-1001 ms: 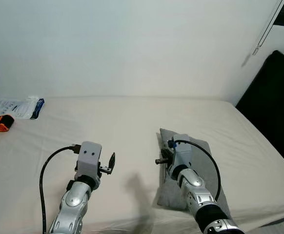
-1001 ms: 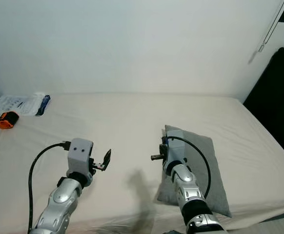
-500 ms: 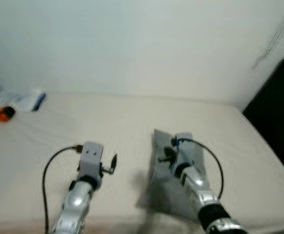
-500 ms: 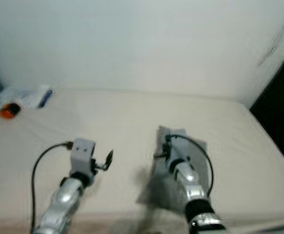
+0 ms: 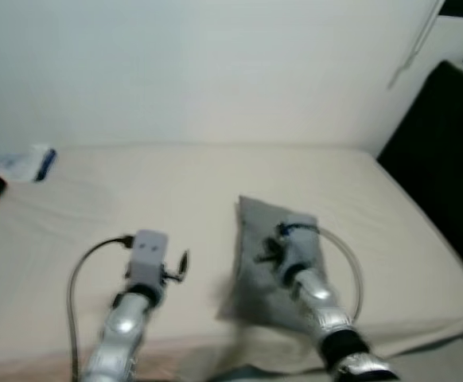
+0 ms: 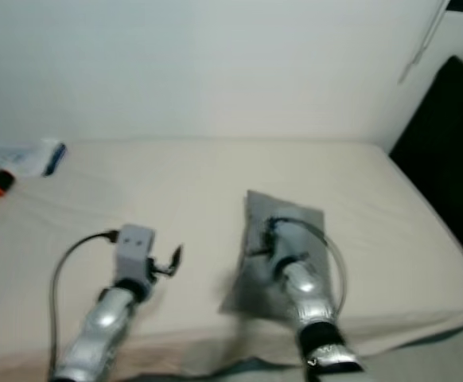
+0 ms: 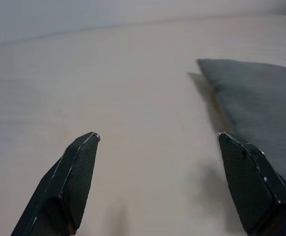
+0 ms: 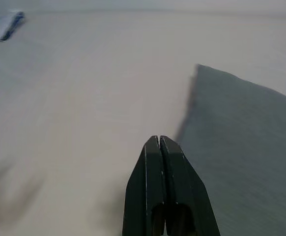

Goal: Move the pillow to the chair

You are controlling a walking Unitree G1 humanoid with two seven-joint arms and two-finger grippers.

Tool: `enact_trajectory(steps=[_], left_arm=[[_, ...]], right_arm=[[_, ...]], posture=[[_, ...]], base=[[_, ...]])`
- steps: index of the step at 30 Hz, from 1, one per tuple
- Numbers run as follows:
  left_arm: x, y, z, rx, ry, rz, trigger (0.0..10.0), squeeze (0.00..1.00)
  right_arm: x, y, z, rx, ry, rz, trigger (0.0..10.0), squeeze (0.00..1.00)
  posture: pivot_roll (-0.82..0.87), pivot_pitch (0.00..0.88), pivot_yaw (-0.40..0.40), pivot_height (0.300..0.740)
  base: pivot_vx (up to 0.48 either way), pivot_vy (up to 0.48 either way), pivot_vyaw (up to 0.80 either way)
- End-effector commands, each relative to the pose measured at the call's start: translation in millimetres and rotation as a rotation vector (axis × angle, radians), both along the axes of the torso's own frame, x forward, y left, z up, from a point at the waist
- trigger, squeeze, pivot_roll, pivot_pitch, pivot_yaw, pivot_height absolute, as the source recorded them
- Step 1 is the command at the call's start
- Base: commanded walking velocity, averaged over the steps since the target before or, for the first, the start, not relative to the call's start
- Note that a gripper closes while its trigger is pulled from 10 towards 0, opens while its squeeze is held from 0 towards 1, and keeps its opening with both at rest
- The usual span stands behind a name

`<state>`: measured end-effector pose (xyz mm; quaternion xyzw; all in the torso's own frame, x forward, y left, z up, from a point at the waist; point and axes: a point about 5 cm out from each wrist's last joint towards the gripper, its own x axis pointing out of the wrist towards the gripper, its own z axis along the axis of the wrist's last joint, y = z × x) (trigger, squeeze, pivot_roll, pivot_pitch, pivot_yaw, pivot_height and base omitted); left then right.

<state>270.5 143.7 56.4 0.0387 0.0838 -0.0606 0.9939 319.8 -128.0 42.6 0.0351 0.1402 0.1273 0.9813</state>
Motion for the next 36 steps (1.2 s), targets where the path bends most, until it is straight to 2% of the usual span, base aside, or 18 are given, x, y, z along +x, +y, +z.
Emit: enact_trajectory(steps=[1,21,30,36], left_arm=[[-0.9,0.5,-2.8,0.014,0.013,0.005,10.0,0.0],[0.1,-0.8,-0.9,0.015,-0.005,0.015,10.0,0.0],[0.2,-1.2,-0.9,0.017,-0.004,0.014,10.0,0.0],[0.5,-1.7,-1.0,0.014,-0.003,0.011,10.0,0.0]], right_arm=[[0.9,-6.5,1.4,-0.002,-0.006,-0.017,10.0,0.0],[2.7,-2.4,4.6,0.021,-0.014,0.0,10.0,0.0],[0.9,-4.4,4.4,0.044,-0.025,-0.005,10.0,0.0],[1.8,-12.6,5.4,0.035,-0.038,-0.058,10.0,0.0]], posture=[[0.05,0.0,-0.1,0.74],[0.05,0.0,-0.107,0.74],[0.05,0.0,-0.105,0.705],[0.04,0.0,-0.101,0.685]], base=[[0.0,0.0,0.0],[0.0,0.0,0.0],[0.0,0.0,0.0],[0.0,0.0,0.0]])
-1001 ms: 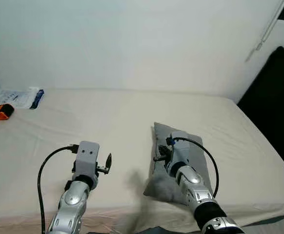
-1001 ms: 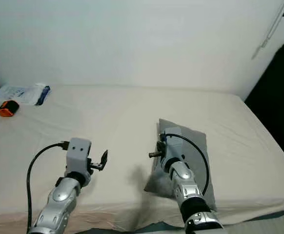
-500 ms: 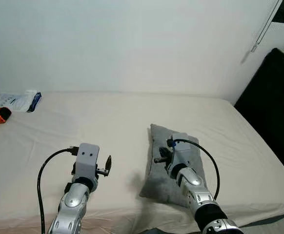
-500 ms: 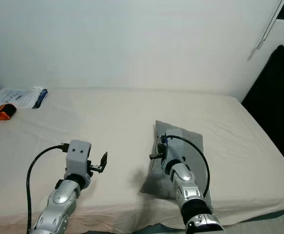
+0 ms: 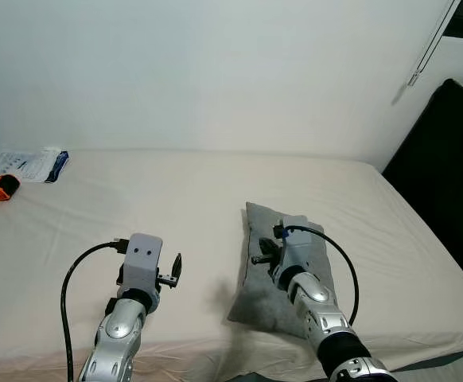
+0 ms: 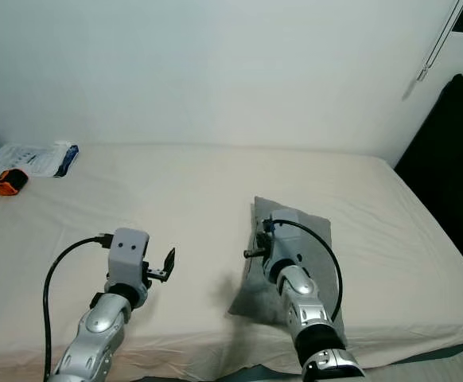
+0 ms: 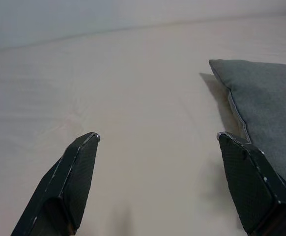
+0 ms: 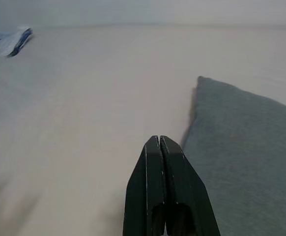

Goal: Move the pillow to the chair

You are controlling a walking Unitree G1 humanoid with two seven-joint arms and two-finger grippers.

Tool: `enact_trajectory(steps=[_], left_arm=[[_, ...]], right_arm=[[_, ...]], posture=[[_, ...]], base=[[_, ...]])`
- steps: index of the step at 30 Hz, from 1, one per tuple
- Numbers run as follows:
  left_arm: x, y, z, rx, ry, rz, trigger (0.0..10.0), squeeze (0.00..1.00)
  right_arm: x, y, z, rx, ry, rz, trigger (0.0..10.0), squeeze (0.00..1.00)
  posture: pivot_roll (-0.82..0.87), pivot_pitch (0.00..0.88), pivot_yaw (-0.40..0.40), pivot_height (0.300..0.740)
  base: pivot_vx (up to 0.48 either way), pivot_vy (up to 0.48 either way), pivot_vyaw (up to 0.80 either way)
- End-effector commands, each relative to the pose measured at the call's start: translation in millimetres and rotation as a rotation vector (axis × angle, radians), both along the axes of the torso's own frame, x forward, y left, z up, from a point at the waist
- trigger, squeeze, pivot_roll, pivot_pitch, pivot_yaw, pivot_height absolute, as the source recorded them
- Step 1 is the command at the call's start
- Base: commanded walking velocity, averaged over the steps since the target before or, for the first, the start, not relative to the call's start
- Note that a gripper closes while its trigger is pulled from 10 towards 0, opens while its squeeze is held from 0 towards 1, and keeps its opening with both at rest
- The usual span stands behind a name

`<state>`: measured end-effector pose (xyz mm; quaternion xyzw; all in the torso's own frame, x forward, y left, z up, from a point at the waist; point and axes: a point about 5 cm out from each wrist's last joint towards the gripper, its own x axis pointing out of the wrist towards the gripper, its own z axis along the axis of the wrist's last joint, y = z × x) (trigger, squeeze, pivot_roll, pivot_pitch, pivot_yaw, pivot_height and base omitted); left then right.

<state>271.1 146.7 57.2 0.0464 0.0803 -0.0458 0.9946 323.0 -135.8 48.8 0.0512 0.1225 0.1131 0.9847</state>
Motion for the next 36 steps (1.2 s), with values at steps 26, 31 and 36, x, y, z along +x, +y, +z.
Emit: enact_trajectory(steps=[26,31,36], left_arm=[[3.3,-4.5,-0.9,0.012,0.006,-0.025,10.0,0.0],[3.7,-2.8,-0.6,0.021,0.007,-0.024,10.0,0.0],[2.7,-1.2,-1.2,0.038,0.01,-0.033,10.0,0.0]], right_arm=[[-0.9,-11.5,-0.9,-0.013,-0.008,-0.065,10.0,0.0],[0.1,-13.0,2.0,-0.011,-0.026,-0.074,10.0,0.0],[-1.2,-11.9,0.7,-0.005,-0.023,-0.069,10.0,0.0]], posture=[[0.04,0.0,-0.091,0.645],[0.04,0.0,-0.088,0.645],[0.05,0.0,-0.087,0.64]], base=[[0.0,0.0,0.0],[0.0,0.0,0.0],[0.0,0.0,0.0]])
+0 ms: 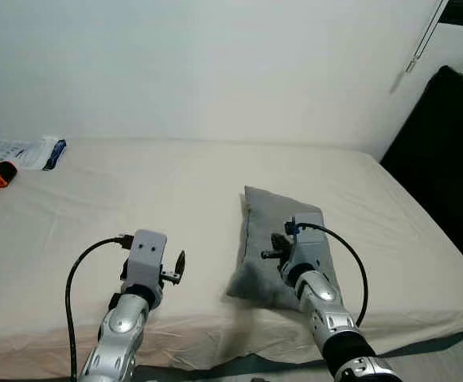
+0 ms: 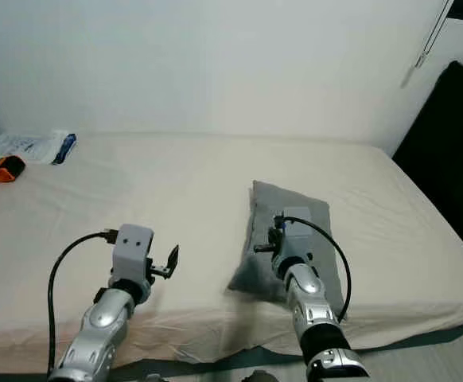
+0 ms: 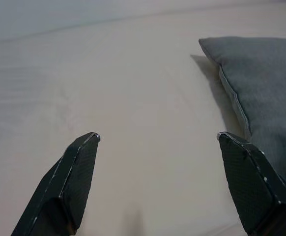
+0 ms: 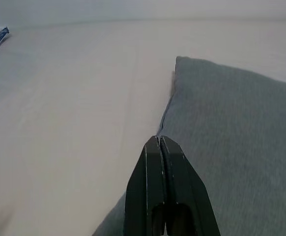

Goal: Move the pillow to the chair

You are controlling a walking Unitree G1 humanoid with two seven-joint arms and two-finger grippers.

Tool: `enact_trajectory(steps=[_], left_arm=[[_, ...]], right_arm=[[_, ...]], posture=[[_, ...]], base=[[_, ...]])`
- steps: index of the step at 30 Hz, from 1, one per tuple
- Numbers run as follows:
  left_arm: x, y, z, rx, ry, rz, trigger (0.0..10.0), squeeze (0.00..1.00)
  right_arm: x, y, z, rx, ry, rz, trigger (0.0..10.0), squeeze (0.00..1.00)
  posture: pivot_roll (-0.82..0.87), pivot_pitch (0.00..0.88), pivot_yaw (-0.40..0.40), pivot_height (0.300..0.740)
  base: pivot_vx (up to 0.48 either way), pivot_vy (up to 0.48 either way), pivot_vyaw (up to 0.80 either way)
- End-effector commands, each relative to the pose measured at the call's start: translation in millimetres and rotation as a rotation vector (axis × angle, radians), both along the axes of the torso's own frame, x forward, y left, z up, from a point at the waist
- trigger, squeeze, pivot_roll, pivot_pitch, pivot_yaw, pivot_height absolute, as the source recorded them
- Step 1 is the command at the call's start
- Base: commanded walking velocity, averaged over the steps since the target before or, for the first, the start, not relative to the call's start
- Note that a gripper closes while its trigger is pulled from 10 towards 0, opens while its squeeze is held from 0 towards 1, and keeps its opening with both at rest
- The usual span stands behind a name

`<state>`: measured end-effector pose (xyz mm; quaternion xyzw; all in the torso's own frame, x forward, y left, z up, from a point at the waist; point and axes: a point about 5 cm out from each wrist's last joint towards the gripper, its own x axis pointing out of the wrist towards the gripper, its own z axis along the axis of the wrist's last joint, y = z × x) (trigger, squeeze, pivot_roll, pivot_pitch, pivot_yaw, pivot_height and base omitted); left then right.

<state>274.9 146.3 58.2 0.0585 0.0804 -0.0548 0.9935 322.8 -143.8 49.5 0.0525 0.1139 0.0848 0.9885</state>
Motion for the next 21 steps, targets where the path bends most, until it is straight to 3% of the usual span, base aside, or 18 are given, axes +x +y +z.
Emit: enact_trajectory(steps=[1,7,9,21], left_arm=[[-0.7,-0.2,-1.5,0.021,0.009,-0.016,10.0,0.0],[9.2,10.5,5.2,0.054,0.0,-0.029,10.0,0.0],[13.1,18.5,9.3,0.039,0.007,-0.027,10.0,0.0],[31.0,28.6,21.8,0.075,0.038,-0.079,10.0,0.0]], right_arm=[[-1.2,-3.3,0.2,0.005,-0.01,-0.009,10.0,0.0],[0.0,1.4,2.7,-0.009,-0.017,-0.004,10.0,0.0],[0.2,-3.4,3.0,-0.011,-0.015,-0.032,10.0,0.0],[-0.2,-16.7,-5.5,-0.043,0.09,-0.154,10.0,0.0]], posture=[[0.05,0.0,-0.087,0.635],[0.04,0.0,-0.076,0.62],[0.04,0.027,-0.052,0.62],[0.06,0.141,-0.007,0.601]], base=[[0.0,0.0,0.0],[0.0,0.0,0.0],[0.0,0.0,0.0],[0.0,0.0,0.0]])
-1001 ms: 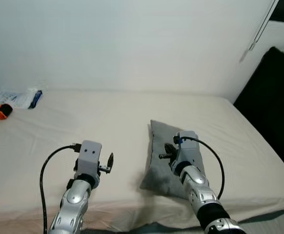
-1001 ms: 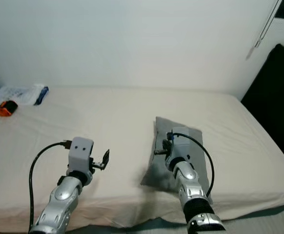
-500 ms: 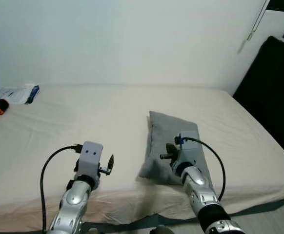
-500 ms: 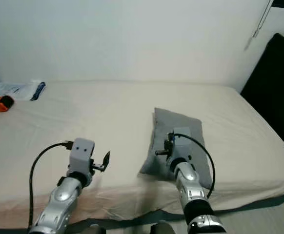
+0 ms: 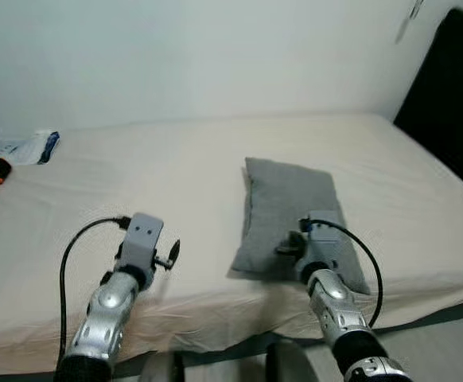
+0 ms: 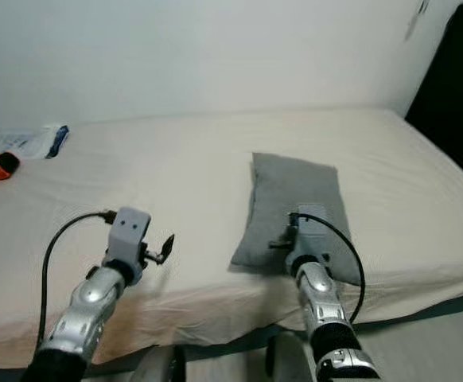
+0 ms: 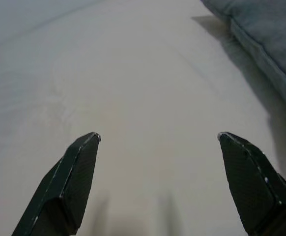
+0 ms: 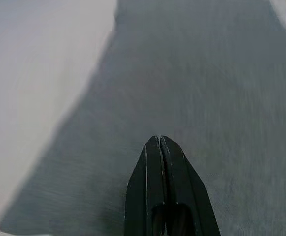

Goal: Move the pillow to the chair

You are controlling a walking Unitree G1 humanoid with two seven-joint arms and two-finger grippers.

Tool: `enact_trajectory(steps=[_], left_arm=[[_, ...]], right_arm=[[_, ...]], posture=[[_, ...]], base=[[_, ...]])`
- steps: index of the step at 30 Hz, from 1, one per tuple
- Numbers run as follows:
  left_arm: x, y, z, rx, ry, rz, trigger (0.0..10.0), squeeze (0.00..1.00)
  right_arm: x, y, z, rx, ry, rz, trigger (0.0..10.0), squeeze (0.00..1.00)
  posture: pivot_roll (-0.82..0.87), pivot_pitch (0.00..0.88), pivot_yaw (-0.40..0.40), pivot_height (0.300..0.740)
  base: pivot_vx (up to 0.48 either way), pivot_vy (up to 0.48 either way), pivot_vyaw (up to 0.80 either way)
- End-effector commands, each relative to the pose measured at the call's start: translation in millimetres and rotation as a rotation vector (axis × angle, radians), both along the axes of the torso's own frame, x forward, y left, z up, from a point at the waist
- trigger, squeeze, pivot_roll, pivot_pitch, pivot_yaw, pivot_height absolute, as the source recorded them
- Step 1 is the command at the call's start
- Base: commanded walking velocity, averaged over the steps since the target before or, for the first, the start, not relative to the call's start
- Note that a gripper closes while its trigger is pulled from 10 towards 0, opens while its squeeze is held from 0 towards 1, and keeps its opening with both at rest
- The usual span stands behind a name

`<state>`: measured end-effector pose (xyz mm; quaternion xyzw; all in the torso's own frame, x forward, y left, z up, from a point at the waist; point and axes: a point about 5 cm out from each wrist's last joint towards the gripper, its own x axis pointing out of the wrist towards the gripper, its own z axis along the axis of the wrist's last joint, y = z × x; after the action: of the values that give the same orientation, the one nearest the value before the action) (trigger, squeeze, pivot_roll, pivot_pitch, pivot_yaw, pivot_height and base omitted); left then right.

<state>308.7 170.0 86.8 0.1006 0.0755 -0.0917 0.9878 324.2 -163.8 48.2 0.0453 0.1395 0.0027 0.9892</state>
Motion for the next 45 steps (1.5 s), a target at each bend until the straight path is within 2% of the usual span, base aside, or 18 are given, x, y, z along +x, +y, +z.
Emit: enact_trajectory(steps=[1,6,11,13,16,18,22,23,24,25,26,28,33,36,38,40,41,45], left_arm=[[-2.7,5.0,-6.8,-0.001,0.047,0.004,10.0,0.0],[2.8,3.1,-1.3,-0.061,0.056,-0.018,10.0,0.0],[4.9,3.7,-0.2,-0.114,0.057,0.01,10.0,0.0],[4.4,3.9,-1.2,-0.129,0.06,0.026,10.0,0.0],[-4.4,1.0,-10.9,-0.137,0.095,0.045,10.0,0.0],[-6.0,0.1,-12.0,-0.138,0.1,0.043,10.0,0.0],[-11.5,-2.1,-15.6,-0.149,0.128,0.024,10.0,0.0],[-15.6,-2.9,-17.8,-0.183,0.149,0.017,10.0,0.0],[-15.6,-2.9,-17.8,-0.183,0.149,0.017,10.0,0.0],[-21.6,-5.7,-19.2,-0.228,0.162,-0.015,10.0,0.0],[-21.6,-5.7,-19.2,-0.228,0.162,-0.015,10.0,0.0],[-35.9,-6.1,-21.9,-0.312,0.174,-0.029,10.0,0.0],[-47.8,0.8,-23.2,-0.366,0.17,0.009,10.0,0.0],[-53.6,0.9,-23.1,-0.388,0.174,0.011,10.0,0.0],[-59.1,-4.0,-24.6,-0.387,0.2,-0.031,10.0,0.0],[-59.1,-4.0,-24.6,-0.387,0.2,-0.031,10.0,0.0],[-61.8,-7.1,-24.8,-0.387,0.213,-0.068,10.0,0.0],[-65.2,-13.0,-25.6,-0.366,0.234,-0.126,10.0,0.0]], right_arm=[[-1.6,3.4,-4.2,-0.002,0.032,0.004,10.0,0.0],[3.4,10.6,1.4,0.002,0.013,-0.003,10.0,0.0],[10.1,12.1,11.9,0.005,-0.047,0.006,10.0,0.0],[13.1,12.6,16.3,-0.031,-0.062,0.038,10.0,0.0],[19.8,20.1,29.9,-0.201,-0.106,0.207,10.0,0.0],[20.5,20.9,31.4,-0.223,-0.11,0.229,10.0,0.0],[20.1,23.5,32.0,-0.339,-0.116,0.31,10.0,0.0],[18.2,24.8,29.8,-0.468,-0.12,0.369,10.0,0.0],[18.2,24.8,29.8,-0.468,-0.12,0.369,10.0,0.0],[13.8,28.5,24.0,-0.595,-0.124,0.456,10.0,0.0],[13.8,28.5,24.0,-0.595,-0.124,0.456,10.0,0.0],[5.4,39.0,18.9,-0.573,-0.127,0.509,10.0,0.0],[-3.8,53.9,26.8,-0.488,-0.147,0.554,10.0,0.0],[-8.8,51.5,27.2,-0.523,-0.097,0.552,10.0,0.0],[-11.6,44.0,23.9,-0.598,-0.011,0.555,10.0,0.0],[-11.6,44.0,23.9,-0.598,-0.011,0.555,10.0,0.0],[-12.1,40.4,23.5,-0.636,0.008,0.549,10.0,0.0],[-11.7,33.2,25.0,-0.666,0.037,0.523,10.0,0.0]], posture=[[0.06,0.141,-0.007,0.601],[0.06,0.175,0.006,0.596],[0.05,0.16,-0.006,0.596],[0.04,0.148,-0.02,0.596],[0.03,0.157,-0.058,0.596],[0.03,0.157,-0.058,0.596],[0.03,0.171,-0.076,0.596],[0.03,0.171,-0.081,0.596],[0.03,0.171,-0.081,0.596],[0.03,0.155,-0.086,0.596],[0.03,0.155,-0.086,0.596],[0.02,0.14,-0.096,0.591],[0.02,0.128,-0.099,0.576],[0.02,0.115,-0.099,0.566],[0.02,0.111,-0.099,0.566],[0.02,0.111,-0.099,0.566],[0.02,0.109,-0.1,0.566],[0.01,0.108,-0.094,0.566]], base=[[0.0,0.0,0.0],[0.0,0.0,0.0],[0.0,0.0,0.0],[0.0,0.0,0.0],[0.0,0.0,0.0],[0.0,0.0,0.0],[0.0,0.0,0.0],[0.0,0.0,0.0],[0.0,0.0,0.0],[0.0,0.0,0.0],[0.0,0.0,0.0],[0.0,0.0,0.0],[0.0,0.0,0.0],[0.0,0.0,0.0],[0.0,0.0,0.0],[0.0,0.0,0.0],[0.0,0.0,0.0],[0.0,0.0,0.0]])
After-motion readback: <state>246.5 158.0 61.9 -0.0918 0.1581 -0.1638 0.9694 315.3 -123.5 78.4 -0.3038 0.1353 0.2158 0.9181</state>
